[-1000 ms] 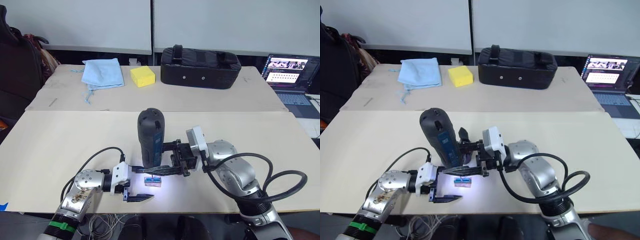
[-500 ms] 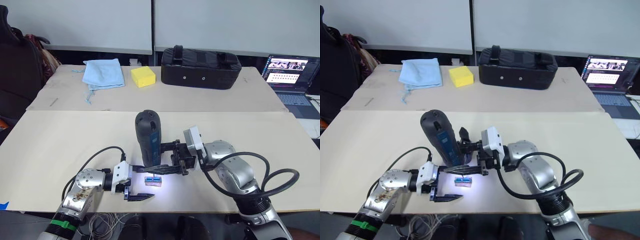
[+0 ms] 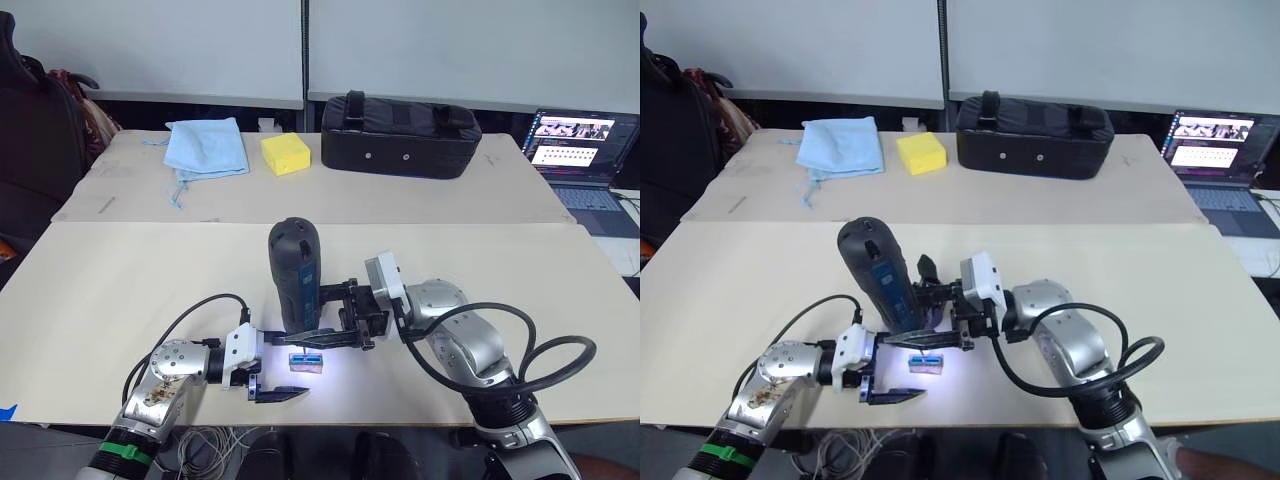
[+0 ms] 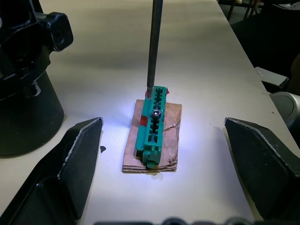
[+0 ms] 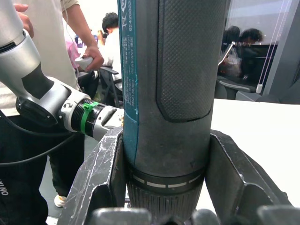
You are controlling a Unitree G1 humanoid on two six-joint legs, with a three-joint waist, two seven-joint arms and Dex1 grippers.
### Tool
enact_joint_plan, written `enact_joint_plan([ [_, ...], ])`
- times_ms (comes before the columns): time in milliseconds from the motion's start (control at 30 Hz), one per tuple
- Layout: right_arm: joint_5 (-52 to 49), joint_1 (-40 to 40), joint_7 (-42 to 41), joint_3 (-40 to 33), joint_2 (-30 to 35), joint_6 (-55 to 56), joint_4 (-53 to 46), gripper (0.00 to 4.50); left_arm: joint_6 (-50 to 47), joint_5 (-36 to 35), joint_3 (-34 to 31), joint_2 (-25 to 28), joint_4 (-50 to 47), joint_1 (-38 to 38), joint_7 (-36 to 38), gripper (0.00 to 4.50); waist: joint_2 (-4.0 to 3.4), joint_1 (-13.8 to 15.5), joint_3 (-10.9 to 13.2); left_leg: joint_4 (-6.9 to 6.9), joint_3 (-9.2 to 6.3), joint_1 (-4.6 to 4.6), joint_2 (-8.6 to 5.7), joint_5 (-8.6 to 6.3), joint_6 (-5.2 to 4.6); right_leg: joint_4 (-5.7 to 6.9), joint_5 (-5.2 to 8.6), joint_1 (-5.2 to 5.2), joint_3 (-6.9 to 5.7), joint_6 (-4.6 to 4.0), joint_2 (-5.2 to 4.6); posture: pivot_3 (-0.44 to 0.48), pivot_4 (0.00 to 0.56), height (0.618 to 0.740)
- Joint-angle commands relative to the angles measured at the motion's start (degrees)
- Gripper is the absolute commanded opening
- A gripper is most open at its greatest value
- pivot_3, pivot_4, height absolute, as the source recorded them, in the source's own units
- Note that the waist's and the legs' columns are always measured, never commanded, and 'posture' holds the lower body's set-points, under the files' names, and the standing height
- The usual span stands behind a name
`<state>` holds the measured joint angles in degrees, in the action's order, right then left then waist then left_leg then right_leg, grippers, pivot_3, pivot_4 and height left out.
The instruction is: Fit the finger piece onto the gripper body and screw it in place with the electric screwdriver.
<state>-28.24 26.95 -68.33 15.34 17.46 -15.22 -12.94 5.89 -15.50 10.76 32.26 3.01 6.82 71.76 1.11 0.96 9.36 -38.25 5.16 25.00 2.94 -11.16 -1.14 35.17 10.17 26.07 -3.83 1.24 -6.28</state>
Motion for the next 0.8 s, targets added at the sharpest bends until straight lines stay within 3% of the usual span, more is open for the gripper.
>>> enact_joint_plan([
  [33, -1.36, 1.47, -0.31, -0.42, -0.56, 1.08, -1.45, 1.92, -0.47, 1.07, 1.77, -0.28, 1.33, -1.64, -0.09, 4.41, 0.0, -0.01, 0.0, 0.0, 0.0, 0.0, 0.0, 0.0, 0.0, 0.0, 0.0, 0.0, 0.0, 0.0, 0.0, 0.0, 0.15, 0.74],
  [800, -1.46, 1.14, -0.56, 0.34, -0.86, 0.91, -0.89, 1.92, 0.89, 1.23, 1.67, -0.05, 2.55, -2.37, -0.08, 4.41, -0.01, -0.18, -0.02, 0.0, 0.01, -0.04, 0.01, 0.0, 0.0, 0.03, -0.01, -0.01, 0.01, 0.01, 0.0, 0.0, 0.15, 0.74],
])
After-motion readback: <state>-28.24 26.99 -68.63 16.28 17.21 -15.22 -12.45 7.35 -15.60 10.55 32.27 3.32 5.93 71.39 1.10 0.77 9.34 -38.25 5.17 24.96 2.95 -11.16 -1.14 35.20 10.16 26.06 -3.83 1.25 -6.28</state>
